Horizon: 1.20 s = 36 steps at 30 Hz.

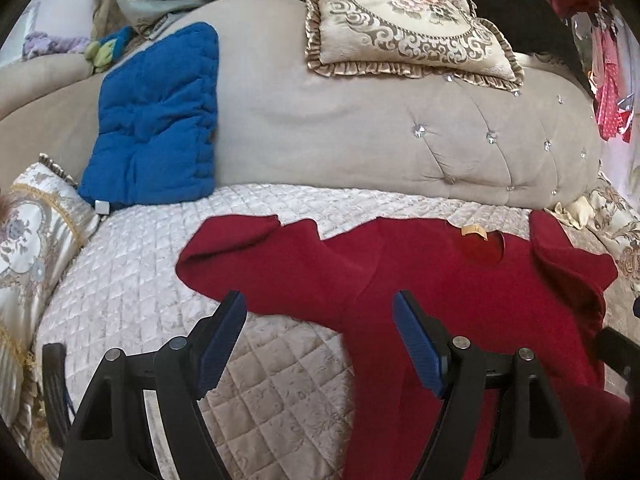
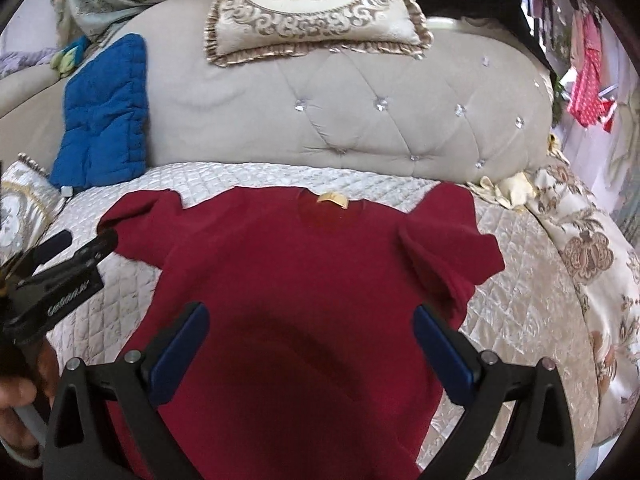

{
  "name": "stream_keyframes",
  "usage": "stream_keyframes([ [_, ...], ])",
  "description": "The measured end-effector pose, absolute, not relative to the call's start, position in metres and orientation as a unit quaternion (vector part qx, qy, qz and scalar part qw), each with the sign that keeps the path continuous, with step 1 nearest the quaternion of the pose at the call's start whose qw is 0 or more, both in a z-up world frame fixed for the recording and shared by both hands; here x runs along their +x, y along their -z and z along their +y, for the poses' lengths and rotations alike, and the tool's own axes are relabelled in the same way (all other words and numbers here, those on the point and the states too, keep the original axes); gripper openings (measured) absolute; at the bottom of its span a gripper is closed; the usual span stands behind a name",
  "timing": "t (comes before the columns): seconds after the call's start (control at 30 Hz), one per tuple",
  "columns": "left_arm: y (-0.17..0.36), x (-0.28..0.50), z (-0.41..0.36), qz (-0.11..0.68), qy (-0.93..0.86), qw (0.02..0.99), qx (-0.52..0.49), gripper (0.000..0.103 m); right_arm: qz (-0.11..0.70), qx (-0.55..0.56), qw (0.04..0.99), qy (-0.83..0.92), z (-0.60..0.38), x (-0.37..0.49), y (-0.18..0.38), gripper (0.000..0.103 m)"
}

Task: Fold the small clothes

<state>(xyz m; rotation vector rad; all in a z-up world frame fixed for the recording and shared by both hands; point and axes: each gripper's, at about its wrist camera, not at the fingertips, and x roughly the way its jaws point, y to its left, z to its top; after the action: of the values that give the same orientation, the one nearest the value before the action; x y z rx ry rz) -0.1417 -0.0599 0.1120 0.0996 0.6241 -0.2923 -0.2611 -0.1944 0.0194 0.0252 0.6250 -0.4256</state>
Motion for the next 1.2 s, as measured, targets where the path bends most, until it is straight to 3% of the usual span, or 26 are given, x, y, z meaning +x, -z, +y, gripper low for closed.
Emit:
stream_keyframes([
  [1.2, -0.087, -0.121, -0.067, 0.365, 0.169, 0.915, 0.031, 0.056, 0.331, 0.028, 0.911, 0.243, -0.224, -0.235, 0.009, 0.103],
])
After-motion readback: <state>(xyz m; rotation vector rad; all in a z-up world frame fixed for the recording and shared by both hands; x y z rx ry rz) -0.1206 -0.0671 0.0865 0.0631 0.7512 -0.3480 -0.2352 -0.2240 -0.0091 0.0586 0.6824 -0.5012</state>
